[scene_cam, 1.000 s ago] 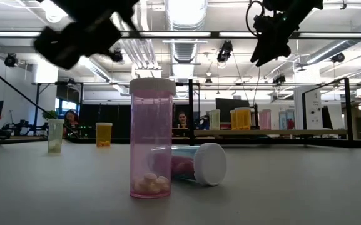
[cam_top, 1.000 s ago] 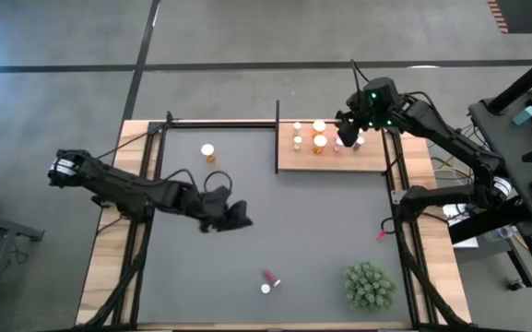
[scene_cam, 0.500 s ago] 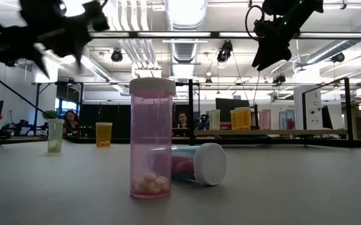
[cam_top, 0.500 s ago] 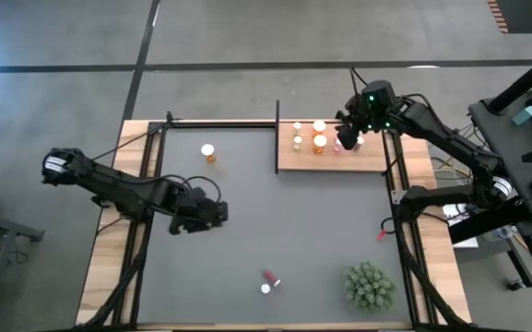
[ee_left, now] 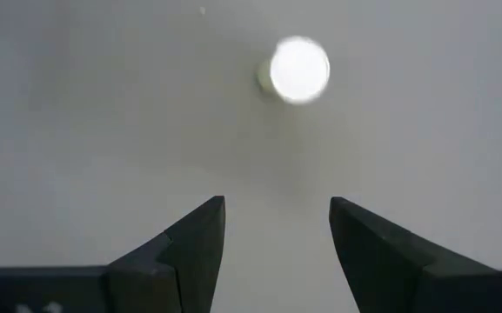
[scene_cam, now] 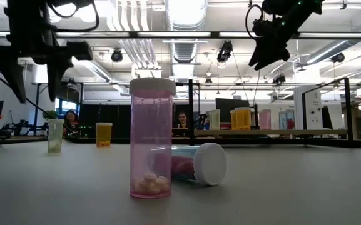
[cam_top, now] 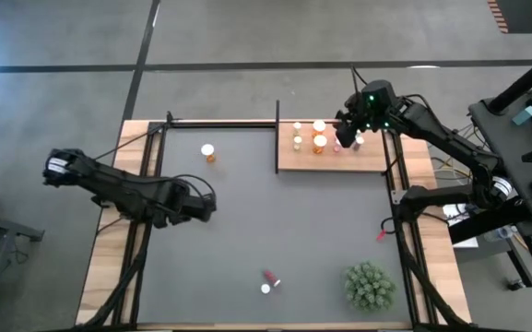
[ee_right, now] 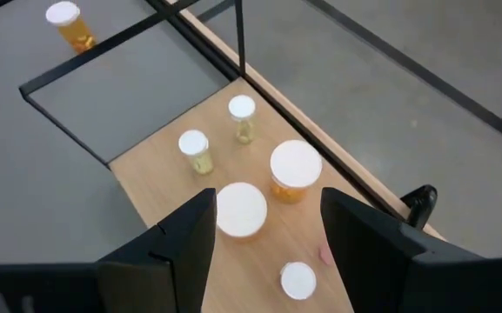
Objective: Pick and place medicine bottles onto shelf by color
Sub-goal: Put the yellow medicine bottle on the shelf aligned with the other yellow medicine bottle
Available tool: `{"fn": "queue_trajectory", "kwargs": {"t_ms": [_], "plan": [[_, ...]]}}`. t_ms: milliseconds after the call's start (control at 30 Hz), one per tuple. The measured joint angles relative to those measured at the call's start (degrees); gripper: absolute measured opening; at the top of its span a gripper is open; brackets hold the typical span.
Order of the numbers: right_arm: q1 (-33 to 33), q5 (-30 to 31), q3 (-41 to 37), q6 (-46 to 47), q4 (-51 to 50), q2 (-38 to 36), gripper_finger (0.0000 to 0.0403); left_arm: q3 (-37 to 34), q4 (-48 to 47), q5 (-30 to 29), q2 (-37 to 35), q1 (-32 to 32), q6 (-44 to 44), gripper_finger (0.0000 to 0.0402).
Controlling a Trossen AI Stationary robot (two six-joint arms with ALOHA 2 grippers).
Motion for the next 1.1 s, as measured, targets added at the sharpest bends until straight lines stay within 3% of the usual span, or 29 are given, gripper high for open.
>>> {"fn": "queue_trajectory", "kwargs": {"t_ms": [267,700,1100], "plan": [[0.0,0.0,0.0,0.6,0.5,0.0,0.0199,0.2,0.3,-10.7,6.7,0.6,0.3,0.0191],[0.0,0.0,0.0,0.7,1.2,0.0,0.0199,0.1,0.7,-13.2,14.3,2.7,0.3,0.0191],[0.0,0.0,0.0,0.6,1.3,0.0,0.0199,0.1,0.8,-16.9,14.6,3.2,0.4,0.019]]}}
